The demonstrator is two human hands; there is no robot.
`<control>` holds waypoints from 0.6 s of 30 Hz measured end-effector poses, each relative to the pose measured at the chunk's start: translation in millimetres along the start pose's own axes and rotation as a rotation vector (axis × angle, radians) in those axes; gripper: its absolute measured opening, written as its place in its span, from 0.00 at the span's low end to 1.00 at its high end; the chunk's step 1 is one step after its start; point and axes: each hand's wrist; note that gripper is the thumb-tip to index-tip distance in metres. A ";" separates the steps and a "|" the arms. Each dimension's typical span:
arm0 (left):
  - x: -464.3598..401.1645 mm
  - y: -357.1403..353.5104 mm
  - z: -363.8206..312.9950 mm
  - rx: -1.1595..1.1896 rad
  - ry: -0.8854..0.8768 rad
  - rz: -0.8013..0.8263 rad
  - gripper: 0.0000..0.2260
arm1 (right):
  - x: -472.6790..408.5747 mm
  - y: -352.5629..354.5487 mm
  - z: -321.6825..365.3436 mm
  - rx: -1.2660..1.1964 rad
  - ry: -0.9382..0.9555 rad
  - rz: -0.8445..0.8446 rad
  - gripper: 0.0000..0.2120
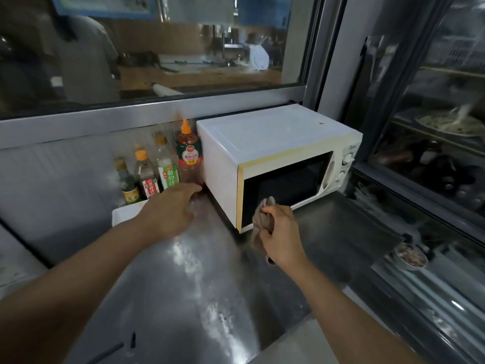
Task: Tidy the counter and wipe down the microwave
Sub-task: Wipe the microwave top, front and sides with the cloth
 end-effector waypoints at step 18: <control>-15.4 8.9 56.3 0.011 -0.219 -0.050 0.27 | -5.7 -38.6 57.0 0.019 -0.014 -0.127 0.22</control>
Point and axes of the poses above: each hand's wrist, its own x-axis away from the middle knuckle, its own y-axis out of the back of the hand, z = x × y, and after that the axes turned 14 degrees about -x, right-handed
